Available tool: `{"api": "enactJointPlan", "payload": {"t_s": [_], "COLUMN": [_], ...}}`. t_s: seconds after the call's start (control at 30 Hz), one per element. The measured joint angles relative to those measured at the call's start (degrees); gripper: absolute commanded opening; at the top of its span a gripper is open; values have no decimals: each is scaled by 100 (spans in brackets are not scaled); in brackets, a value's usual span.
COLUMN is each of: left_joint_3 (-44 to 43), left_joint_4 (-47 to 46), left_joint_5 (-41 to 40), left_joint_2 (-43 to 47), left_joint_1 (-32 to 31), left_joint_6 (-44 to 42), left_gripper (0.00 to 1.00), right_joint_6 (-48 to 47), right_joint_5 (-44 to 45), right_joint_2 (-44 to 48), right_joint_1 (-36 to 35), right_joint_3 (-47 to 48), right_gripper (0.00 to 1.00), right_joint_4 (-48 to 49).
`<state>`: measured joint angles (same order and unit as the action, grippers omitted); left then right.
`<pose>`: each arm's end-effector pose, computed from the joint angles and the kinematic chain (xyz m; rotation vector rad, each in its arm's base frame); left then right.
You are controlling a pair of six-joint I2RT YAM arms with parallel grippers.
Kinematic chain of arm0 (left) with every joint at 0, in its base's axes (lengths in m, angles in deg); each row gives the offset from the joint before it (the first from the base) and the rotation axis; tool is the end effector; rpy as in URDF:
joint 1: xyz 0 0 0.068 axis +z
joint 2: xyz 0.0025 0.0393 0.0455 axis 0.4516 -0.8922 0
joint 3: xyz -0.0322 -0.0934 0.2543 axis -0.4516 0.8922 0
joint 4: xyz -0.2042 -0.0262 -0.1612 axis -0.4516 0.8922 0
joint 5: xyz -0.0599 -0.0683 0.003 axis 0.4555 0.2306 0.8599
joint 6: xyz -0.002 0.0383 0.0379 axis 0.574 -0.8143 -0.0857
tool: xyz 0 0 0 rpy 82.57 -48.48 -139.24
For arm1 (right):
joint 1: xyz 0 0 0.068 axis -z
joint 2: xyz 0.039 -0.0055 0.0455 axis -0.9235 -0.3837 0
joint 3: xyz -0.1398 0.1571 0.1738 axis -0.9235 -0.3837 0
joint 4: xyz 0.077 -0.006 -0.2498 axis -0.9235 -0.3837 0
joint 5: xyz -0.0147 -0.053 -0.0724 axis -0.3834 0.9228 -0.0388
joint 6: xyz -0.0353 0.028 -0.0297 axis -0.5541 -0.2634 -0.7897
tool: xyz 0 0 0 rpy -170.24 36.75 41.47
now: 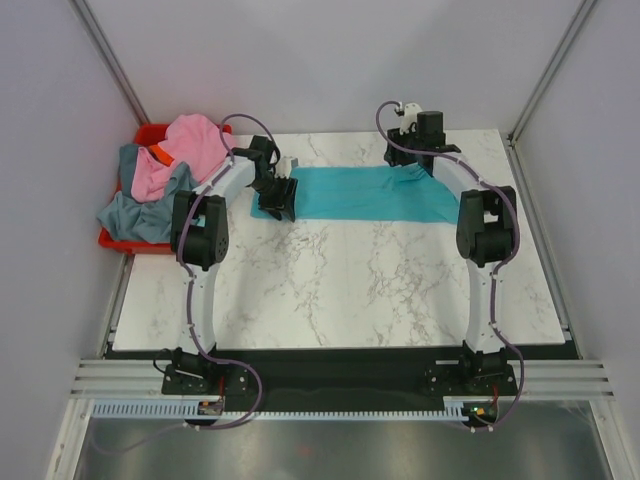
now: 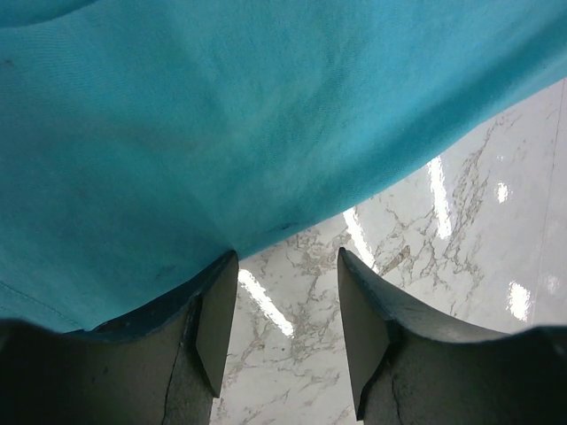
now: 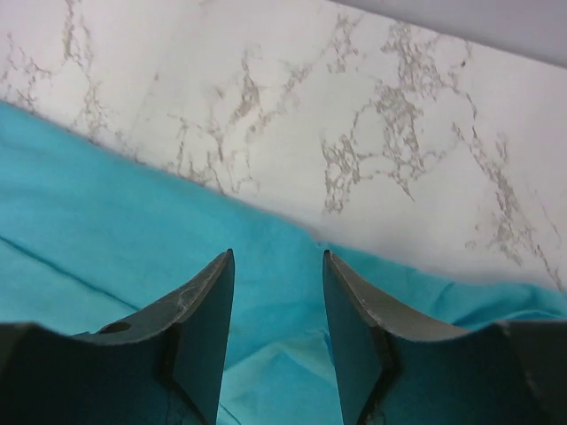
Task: Fold and stack the t-shirts
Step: Fold the tshirt
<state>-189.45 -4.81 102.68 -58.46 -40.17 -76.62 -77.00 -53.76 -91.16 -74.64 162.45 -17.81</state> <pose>0.4604 -0.1229 0.1630 0.5276 2.8025 -0.5890 0.5297 0.0768 0.2007 -0.3588 2.1327 0.3401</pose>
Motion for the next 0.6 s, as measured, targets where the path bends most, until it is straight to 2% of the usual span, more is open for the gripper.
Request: {"api": "enactJointPlan", "payload": {"t_s": [0.13, 0.43, 0.6], "left_joint_3": [131, 236, 236], "left_joint_4": [4, 59, 59], "left_joint_5": [-50, -214, -264], "left_joint_2": [103, 306, 326], "left_joint_1": [-28, -44, -42], "left_joint_6": [0, -2, -2], "left_gripper": [58, 58, 58], "right_joint_6": [-44, 33, 289], "right_joint_5": [125, 116, -105], "right_joint_2": [155, 1720, 1792], "right_joint_1": [-146, 238, 450], "right_joint_3": [-70, -1357, -1751], "right_gripper": [54, 52, 52], "right_joint_4": [35, -35, -70]}}
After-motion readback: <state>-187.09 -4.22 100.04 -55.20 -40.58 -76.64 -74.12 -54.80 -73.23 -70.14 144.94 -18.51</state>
